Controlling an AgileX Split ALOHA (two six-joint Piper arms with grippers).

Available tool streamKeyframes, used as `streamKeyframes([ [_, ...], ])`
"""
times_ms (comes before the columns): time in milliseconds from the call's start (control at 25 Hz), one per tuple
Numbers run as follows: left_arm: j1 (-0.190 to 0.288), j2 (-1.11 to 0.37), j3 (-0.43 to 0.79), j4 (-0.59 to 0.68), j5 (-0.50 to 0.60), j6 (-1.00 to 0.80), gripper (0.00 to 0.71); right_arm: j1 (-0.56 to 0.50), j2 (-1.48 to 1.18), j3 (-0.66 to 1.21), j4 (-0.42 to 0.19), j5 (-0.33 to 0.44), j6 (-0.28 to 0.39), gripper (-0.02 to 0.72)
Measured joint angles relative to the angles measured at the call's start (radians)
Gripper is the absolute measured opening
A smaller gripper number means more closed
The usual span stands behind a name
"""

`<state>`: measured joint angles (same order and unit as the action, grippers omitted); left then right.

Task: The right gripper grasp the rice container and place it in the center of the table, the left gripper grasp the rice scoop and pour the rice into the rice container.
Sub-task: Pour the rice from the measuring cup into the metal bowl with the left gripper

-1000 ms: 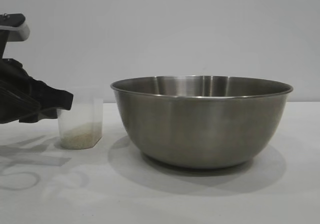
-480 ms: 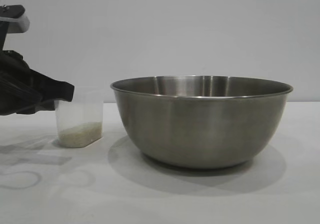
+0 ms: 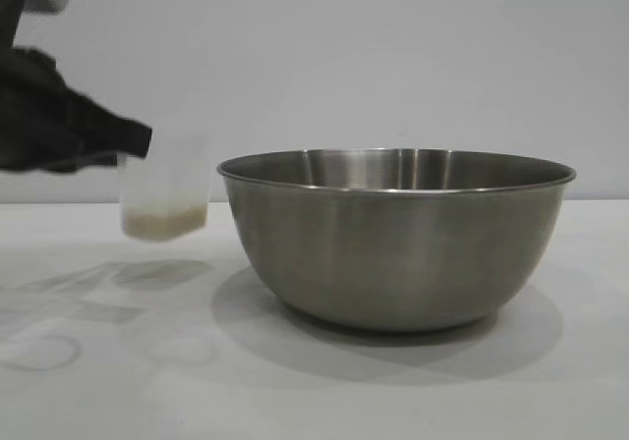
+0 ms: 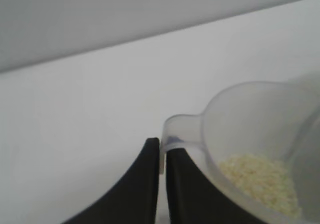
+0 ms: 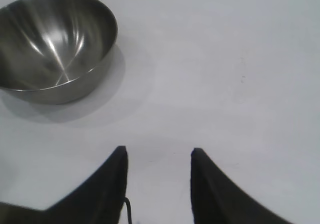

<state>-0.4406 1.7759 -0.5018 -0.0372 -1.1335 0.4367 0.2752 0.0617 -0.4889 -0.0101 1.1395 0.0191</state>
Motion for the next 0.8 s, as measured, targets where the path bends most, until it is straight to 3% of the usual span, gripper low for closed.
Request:
streamKeyframes([
  [360, 0.000, -0.004, -0.132, 0.222, 0.000, 0.252, 0.000, 0.000, 0.000, 0.000, 0.000, 0.000, 0.000, 0.286],
  [640, 0.000, -0.004, -0.217, 0.487, 0.007, 0.467, 0.000, 0.000, 0.000, 0.000, 0.000, 0.000, 0.000, 0.286],
  [800, 0.000, -0.004, -0.254, 0.639, 0.068, 0.596, 0.000, 0.000, 0.000, 0.000, 0.000, 0.000, 0.000, 0.286],
])
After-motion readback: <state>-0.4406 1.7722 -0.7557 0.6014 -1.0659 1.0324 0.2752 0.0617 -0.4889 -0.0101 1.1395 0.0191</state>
